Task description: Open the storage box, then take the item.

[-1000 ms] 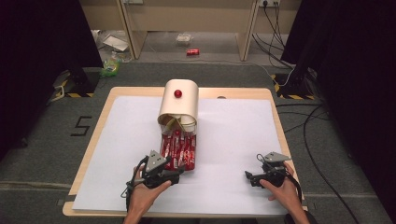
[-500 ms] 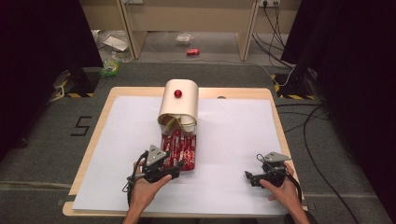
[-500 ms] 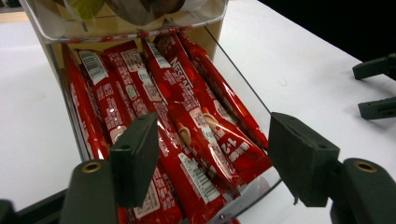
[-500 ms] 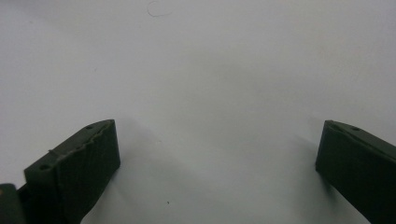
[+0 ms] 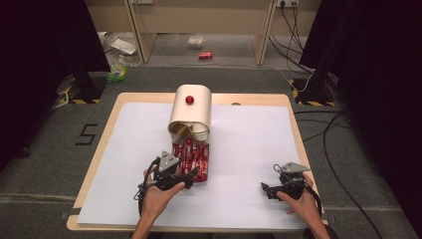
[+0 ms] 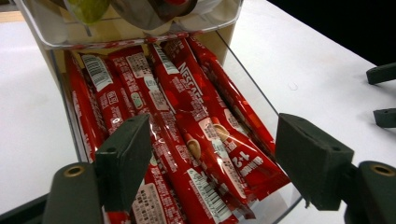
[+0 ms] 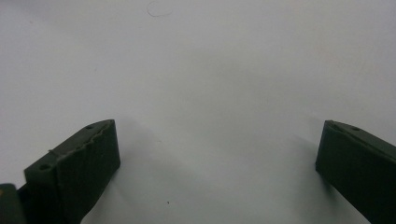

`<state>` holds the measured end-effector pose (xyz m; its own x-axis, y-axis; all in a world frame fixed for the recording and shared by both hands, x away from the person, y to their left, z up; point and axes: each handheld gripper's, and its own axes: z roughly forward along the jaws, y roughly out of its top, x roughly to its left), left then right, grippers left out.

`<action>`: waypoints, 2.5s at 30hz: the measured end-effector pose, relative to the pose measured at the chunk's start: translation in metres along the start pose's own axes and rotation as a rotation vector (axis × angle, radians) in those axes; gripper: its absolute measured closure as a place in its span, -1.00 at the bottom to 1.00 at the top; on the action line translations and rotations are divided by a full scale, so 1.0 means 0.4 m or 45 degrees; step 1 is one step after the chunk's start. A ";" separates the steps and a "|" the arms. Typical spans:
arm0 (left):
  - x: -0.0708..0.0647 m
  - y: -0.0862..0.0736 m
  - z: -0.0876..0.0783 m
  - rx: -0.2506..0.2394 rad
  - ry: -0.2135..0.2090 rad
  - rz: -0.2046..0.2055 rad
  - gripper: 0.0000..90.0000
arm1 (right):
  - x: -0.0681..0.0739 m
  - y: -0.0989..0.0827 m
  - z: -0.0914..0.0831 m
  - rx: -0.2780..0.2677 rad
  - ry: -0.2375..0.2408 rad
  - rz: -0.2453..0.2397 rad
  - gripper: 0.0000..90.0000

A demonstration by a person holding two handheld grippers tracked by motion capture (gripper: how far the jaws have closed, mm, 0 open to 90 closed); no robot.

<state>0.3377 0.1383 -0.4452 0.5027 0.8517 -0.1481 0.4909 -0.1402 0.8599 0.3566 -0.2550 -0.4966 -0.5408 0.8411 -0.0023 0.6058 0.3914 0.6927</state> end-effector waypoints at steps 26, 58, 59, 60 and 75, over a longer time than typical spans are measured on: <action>0.018 0.010 0.040 0.013 0.034 -0.012 -0.16 | 0.000 0.000 0.000 -0.003 0.000 0.000 -0.99; 0.036 0.008 0.040 0.010 0.115 0.016 0.17 | 0.000 0.000 0.000 0.001 0.000 0.000 -0.99; 0.034 0.008 0.042 0.016 0.117 0.023 0.20 | 0.000 0.000 0.000 0.001 0.000 -0.001 -0.99; 0.030 0.008 0.047 0.024 0.127 0.035 0.22 | 0.000 0.000 0.000 0.001 0.000 -0.001 -0.99; 0.011 0.005 0.079 0.047 0.230 0.115 0.49 | 0.001 0.000 0.000 0.001 -0.001 0.000 -0.99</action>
<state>0.3635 0.1257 -0.4595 0.4119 0.9110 0.0216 0.4772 -0.2359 0.8465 0.3565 -0.2549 -0.4966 -0.5406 0.8413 -0.0030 0.6063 0.3920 0.6919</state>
